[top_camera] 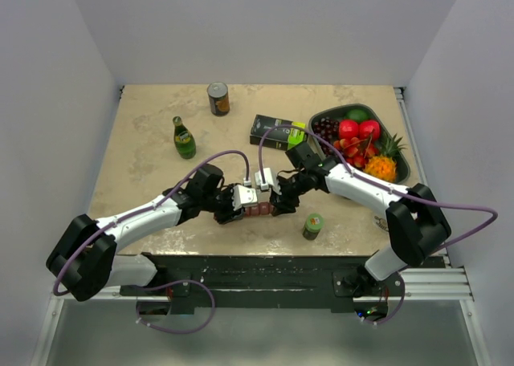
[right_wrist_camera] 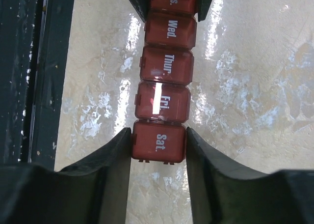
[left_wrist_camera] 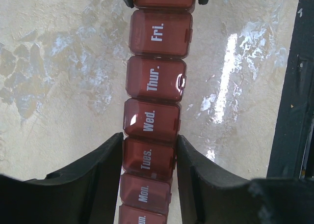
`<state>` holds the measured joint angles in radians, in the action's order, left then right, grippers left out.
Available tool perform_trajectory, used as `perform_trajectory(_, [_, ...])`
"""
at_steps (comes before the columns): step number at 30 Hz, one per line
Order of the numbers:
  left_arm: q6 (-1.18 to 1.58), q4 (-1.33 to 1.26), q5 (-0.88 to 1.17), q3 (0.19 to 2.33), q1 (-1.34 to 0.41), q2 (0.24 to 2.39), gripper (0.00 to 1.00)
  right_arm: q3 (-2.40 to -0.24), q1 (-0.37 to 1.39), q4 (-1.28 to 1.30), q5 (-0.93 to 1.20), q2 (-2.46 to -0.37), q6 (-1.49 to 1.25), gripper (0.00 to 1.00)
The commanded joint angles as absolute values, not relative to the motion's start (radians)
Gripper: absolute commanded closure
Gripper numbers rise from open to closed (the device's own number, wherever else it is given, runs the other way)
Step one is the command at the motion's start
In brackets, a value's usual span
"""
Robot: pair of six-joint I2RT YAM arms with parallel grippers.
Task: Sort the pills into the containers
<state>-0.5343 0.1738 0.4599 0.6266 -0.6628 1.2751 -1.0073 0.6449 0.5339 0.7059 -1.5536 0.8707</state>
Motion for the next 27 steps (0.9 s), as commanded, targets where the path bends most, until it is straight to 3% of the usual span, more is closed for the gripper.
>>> perform_trajectory(1, [-0.528,0.137,0.474,0.67,-0.667,1.258,1.0,-1.029,0.638,0.541,0.753,-1.555,0.868,0.64])
perform_trajectory(6, [-0.551,0.133,0.43,0.661,-0.669,1.252,1.0,-1.054,0.6,0.535,0.796,-1.577,0.796,0.75])
perform_trajectory(12, [-0.574,0.095,0.33,0.643,-0.67,1.229,1.0,-1.157,0.488,0.669,1.015,-1.718,0.755,0.79])
perform_trajectory(20, [-0.587,0.08,0.293,0.629,-0.683,1.241,1.0,-1.198,0.477,0.675,1.092,-1.798,0.694,0.79])
perform_trajectory(22, [-0.595,0.087,0.293,0.629,-0.692,1.25,1.0,-1.209,0.457,0.641,1.088,-1.816,0.607,0.75])
perform_trajectory(25, [-0.598,0.089,0.305,0.629,-0.698,1.261,1.0,-1.247,0.428,0.612,1.059,-1.854,0.557,0.59])
perform_trajectory(27, [-0.598,0.089,0.316,0.629,-0.698,1.261,1.0,-1.262,0.425,0.595,1.02,-1.858,0.535,0.4])
